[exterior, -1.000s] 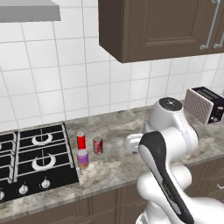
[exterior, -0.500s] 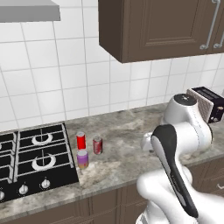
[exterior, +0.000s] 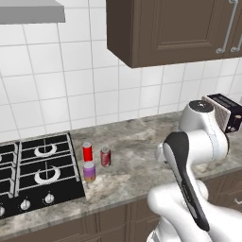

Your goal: Four empty soda cans are scattered around the kitchen. Gather all the cans and cluster them next to the stove for recycling.

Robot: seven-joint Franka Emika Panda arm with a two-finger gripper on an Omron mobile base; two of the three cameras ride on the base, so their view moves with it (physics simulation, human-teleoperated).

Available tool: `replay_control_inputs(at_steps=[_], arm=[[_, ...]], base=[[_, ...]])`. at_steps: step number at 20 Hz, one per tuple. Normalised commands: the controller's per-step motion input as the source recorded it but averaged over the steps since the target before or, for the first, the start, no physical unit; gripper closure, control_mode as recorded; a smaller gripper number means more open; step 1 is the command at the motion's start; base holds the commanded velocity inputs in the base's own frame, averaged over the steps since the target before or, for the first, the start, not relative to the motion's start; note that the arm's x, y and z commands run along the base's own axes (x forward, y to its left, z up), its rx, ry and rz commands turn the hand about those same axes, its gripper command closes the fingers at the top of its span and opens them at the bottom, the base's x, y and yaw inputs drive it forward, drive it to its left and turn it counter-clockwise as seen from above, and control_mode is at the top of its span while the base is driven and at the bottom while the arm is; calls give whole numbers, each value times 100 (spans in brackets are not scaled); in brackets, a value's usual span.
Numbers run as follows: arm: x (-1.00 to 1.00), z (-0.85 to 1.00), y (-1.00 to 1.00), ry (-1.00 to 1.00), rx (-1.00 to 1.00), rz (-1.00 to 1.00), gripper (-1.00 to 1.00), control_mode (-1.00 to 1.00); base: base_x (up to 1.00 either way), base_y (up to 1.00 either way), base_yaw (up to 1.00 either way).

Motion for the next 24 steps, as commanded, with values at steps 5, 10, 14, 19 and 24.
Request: replay_control_inputs(at_steps=[5, 10, 14, 19, 24], arm=[[0, 0, 0, 0, 0, 0, -100, -100], [0, 0, 0, 0, 0, 0, -100, 100], [0, 0, 0, 0, 0, 0, -100, 100], [0, 0, 0, 0, 0, 0, -100, 100], [0, 0, 0, 0, 0, 0, -100, 100]], base=[[0, 0, 0], [-13, 1, 0], [-100, -17, -2], [-80, -5, -30], [-19, 0, -78]])
